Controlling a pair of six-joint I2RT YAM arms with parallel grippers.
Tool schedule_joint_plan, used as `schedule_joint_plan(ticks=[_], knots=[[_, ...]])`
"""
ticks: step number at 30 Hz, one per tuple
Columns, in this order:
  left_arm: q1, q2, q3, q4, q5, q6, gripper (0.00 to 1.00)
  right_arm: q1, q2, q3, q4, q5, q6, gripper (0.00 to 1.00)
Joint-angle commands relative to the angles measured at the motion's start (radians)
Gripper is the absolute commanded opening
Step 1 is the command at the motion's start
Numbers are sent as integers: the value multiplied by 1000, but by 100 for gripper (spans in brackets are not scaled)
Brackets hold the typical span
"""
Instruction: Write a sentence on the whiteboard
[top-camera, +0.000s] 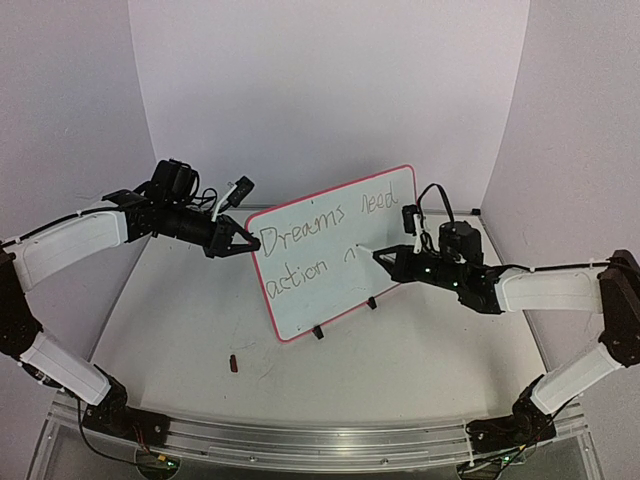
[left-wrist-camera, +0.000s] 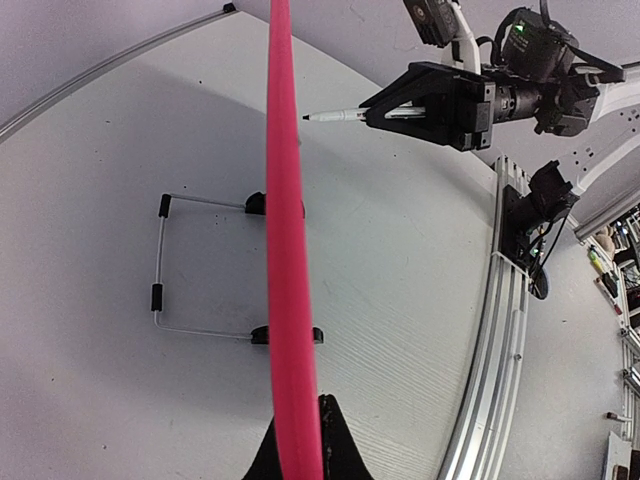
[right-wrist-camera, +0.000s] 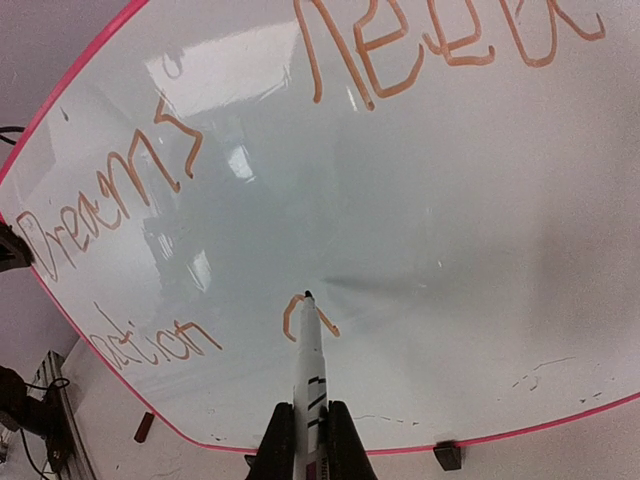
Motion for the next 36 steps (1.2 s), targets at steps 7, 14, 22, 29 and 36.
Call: schedule_joint_plan(ticks=[7,14,22,29,36], knots=[[-32,52,-25,-130,-22,40,0,-16,16,10,23,56,-8,0],[-33,51,-25,-130,-23,40,0,-21,36,31,23,57,-16,0],[-32,51,-25,-132,-25,42,0,-21,50,52,32,28,-35,0],[-33,51,-25,-132,-26,43,0,-21,78,43,33,-13,-33,0],[-32,53,-24,-132,-24,42,0,-21,65,-11,33,20,-11,0]])
